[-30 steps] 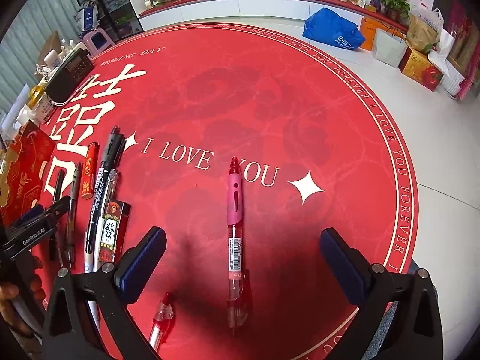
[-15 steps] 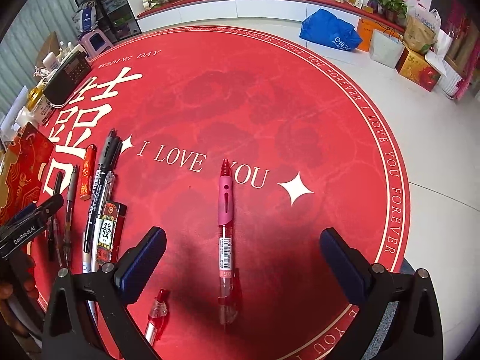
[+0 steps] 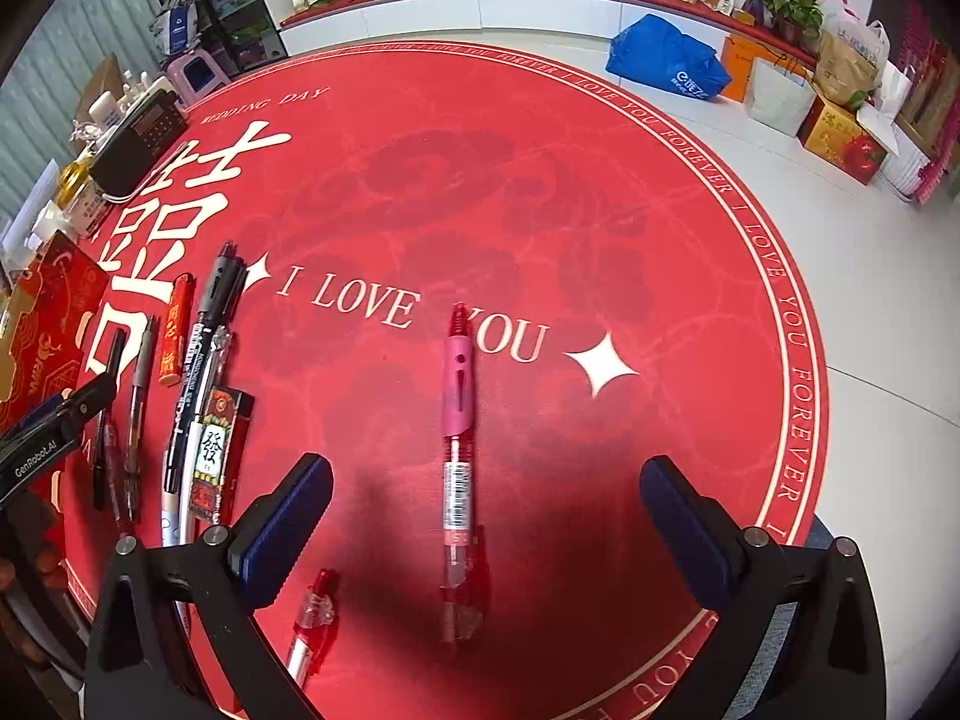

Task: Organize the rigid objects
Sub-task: 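Move the left tool over the black marker while the right tool approaches the pink pen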

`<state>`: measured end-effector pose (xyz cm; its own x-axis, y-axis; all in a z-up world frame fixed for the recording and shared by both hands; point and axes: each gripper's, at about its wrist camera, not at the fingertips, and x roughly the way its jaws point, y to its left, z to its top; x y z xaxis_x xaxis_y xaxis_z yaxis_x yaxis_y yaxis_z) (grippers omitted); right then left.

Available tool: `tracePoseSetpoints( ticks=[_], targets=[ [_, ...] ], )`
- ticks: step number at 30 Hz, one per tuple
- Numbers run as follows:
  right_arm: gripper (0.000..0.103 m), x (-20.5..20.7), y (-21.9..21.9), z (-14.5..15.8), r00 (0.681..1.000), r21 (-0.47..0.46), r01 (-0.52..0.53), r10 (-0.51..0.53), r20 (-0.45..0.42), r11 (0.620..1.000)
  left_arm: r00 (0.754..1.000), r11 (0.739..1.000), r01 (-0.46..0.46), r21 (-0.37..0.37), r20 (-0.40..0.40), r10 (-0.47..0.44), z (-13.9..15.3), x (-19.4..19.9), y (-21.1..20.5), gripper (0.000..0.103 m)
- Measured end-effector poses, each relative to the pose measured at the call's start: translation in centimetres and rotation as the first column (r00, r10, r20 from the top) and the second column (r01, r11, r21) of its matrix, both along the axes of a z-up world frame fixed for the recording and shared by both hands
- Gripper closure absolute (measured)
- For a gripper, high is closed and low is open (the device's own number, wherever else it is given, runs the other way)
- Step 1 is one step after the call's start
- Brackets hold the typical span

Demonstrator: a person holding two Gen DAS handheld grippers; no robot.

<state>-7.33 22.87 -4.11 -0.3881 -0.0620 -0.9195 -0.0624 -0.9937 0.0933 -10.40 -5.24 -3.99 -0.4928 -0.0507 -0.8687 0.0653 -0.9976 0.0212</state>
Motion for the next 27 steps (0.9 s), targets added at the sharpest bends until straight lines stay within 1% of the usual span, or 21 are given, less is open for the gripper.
tracePoseSetpoints(
  ticks=[27],
  targets=[
    [0.000, -0.14, -0.10, -0.13, 1.000, 0.000, -0.003, 0.003, 0.010, 1.000, 1.000, 1.000, 0.000, -0.019, 0.003, 0.000, -0.30, -0.07, -0.17, 0.000]
  ],
)
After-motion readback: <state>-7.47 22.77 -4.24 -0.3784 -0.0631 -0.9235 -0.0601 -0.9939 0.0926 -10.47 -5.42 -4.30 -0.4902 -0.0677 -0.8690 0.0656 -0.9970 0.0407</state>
